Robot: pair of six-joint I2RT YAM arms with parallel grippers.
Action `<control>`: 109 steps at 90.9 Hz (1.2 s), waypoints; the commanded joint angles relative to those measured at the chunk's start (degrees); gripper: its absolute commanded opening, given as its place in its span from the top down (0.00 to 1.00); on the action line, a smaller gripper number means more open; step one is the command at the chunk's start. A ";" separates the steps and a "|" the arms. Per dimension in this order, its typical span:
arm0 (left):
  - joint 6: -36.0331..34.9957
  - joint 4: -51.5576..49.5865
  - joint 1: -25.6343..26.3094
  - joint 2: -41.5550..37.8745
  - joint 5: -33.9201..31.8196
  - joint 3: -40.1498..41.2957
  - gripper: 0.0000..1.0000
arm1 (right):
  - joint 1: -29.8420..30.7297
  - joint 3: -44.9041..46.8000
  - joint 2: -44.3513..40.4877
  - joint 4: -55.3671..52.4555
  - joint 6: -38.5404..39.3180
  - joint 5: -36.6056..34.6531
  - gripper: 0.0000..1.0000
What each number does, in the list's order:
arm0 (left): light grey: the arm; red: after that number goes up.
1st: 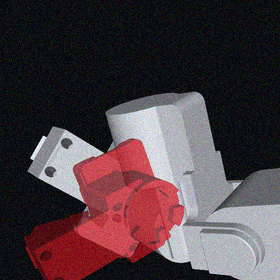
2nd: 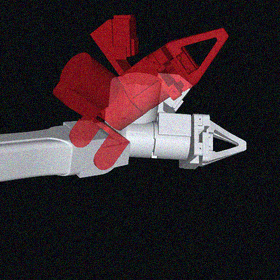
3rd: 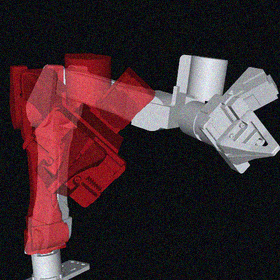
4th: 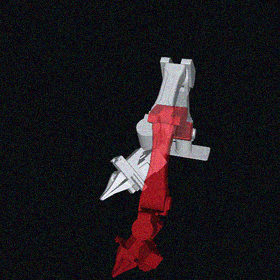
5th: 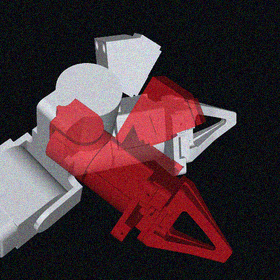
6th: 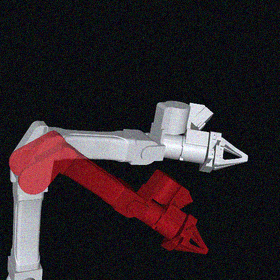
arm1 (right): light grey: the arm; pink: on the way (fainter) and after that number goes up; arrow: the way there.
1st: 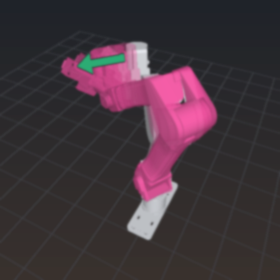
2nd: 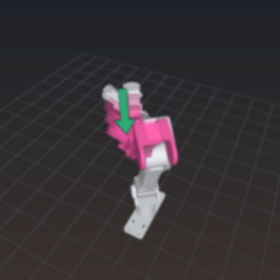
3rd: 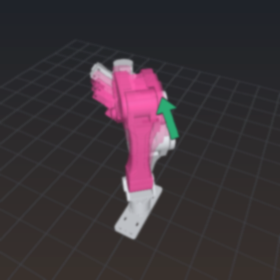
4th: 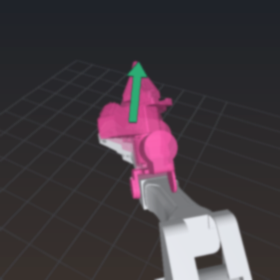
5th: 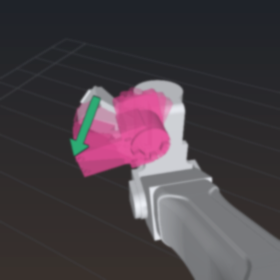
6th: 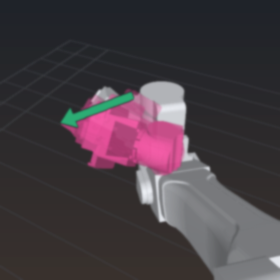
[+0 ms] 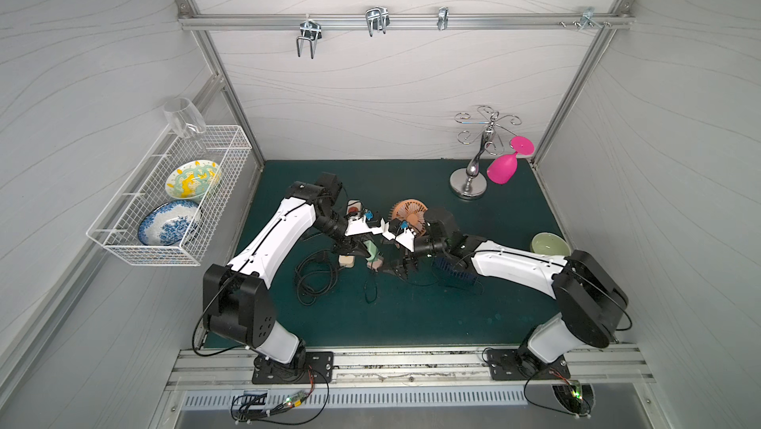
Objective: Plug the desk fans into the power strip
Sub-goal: Adjust the plug, then insert the plug into the socket.
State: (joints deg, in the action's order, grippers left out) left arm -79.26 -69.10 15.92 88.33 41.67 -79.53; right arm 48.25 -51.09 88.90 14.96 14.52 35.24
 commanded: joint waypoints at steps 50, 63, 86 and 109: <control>-8.48 -4.04 -4.83 10.44 -14.09 -17.15 1.00 | -0.16 16.91 -33.52 -17.02 -3.90 -14.88 0.02; -10.31 -2.53 -5.29 14.75 -15.35 -19.87 1.00 | -2.53 15.01 -39.92 -25.29 -3.42 -18.95 0.02; -14.33 0.06 -6.88 23.05 -15.00 -27.06 1.00 | -8.66 14.67 -47.45 -31.56 -6.72 -28.95 0.01; -17.78 -5.07 -8.90 33.93 -15.33 -41.08 1.00 | -14.24 12.70 -44.70 -35.20 -11.92 -32.55 0.01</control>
State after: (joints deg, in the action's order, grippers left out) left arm -93.97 -70.67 7.90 118.37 26.28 -114.17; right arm 36.14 -36.51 43.07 -16.93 5.89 5.56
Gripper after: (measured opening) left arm 0.456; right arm 0.992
